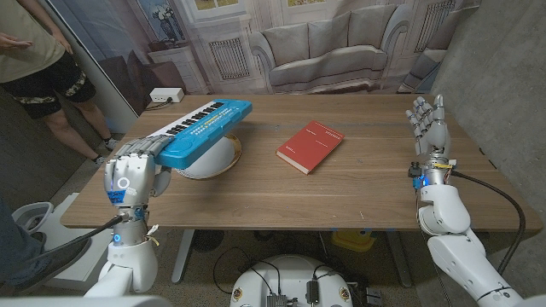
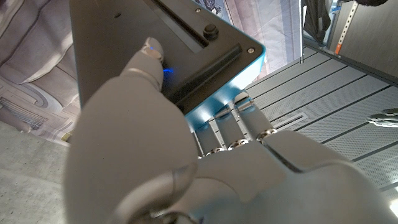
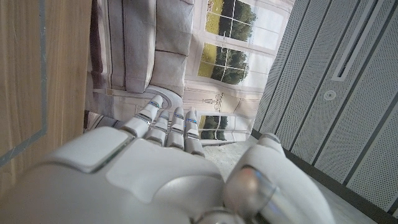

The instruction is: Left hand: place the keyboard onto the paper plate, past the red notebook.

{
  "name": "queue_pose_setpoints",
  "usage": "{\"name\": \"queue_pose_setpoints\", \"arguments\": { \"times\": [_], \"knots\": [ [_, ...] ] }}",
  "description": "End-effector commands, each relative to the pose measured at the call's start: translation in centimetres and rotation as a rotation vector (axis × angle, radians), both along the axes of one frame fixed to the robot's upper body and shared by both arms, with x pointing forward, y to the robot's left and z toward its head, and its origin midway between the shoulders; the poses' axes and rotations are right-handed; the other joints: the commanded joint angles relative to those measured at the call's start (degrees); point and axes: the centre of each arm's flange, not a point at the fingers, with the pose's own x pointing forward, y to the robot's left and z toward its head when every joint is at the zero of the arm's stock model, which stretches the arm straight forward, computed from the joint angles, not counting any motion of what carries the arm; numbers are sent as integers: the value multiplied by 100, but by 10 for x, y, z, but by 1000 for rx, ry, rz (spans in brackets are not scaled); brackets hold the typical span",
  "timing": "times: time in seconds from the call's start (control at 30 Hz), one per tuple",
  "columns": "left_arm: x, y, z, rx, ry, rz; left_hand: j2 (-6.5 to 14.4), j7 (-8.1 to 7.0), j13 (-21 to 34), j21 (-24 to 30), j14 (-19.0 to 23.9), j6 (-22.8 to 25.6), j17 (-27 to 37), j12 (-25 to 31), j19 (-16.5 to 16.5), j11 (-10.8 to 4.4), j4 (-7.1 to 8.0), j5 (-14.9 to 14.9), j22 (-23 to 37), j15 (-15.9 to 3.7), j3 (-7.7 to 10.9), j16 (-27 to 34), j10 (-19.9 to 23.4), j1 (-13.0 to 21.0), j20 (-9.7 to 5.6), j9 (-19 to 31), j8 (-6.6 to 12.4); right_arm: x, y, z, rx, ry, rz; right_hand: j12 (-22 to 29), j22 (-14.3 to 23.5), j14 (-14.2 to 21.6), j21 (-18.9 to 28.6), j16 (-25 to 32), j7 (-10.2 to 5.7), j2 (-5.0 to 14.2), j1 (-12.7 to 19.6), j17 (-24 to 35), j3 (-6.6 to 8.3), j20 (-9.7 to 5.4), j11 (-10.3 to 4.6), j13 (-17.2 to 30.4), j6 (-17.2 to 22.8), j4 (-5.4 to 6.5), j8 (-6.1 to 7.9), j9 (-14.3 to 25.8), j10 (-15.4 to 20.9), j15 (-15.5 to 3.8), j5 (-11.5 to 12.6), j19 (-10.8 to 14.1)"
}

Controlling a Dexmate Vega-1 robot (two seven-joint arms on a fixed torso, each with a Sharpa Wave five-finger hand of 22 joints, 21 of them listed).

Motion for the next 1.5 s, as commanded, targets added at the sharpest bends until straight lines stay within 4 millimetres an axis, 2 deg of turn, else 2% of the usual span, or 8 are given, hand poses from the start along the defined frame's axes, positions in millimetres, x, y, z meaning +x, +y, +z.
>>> {"name": "queue_pose_setpoints", "arguments": {
  "times": [0.03,0.3,0.8,1.1,1.5],
  "knots": [
    [-8,17,-11,-67,-19,43,72,58,19,-34,35,97,3,-21,-24,12,157,33,18,-684,191,17,21,-21,-495,20,-18,-1,4,1,-4,3,-8,-11,32,34,-19,-1,-3,59,14,21,-16,-31,-26,18,53,15,11,31,27,-21,10,37],
    [0,24,-11,-90,-19,57,67,72,19,-46,24,108,3,-17,-39,12,166,32,20,-678,191,14,33,-40,-488,21,-19,-4,2,1,-4,16,-34,-12,32,40,-21,0,3,66,17,21,-17,-33,-26,18,49,12,9,31,25,-30,11,38],
    [23,17,-22,-104,23,20,69,44,21,-81,-22,122,4,-26,-106,15,170,35,24,-682,203,2,12,-52,-500,22,-20,-14,-3,3,-7,26,-56,-16,32,39,-24,-1,1,74,22,20,-22,-34,-30,17,56,7,12,31,17,-34,11,40],
    [27,14,-34,-117,60,14,69,36,21,-104,-60,116,6,-29,-146,15,169,36,27,-680,213,-3,-1,-55,-491,22,-28,-11,0,5,-23,43,-60,-17,32,37,-25,-2,-11,78,22,20,-26,-35,-30,17,56,5,12,31,15,-34,11,43],
    [29,20,-38,-116,64,49,79,22,22,-138,-112,71,10,-39,-216,19,180,37,32,-672,224,-8,-41,-73,-482,22,-51,-6,5,1,-16,50,-49,-15,33,39,-27,-1,-8,85,23,21,-29,-40,-28,17,55,2,11,31,19,-36,12,44]
  ]
}}
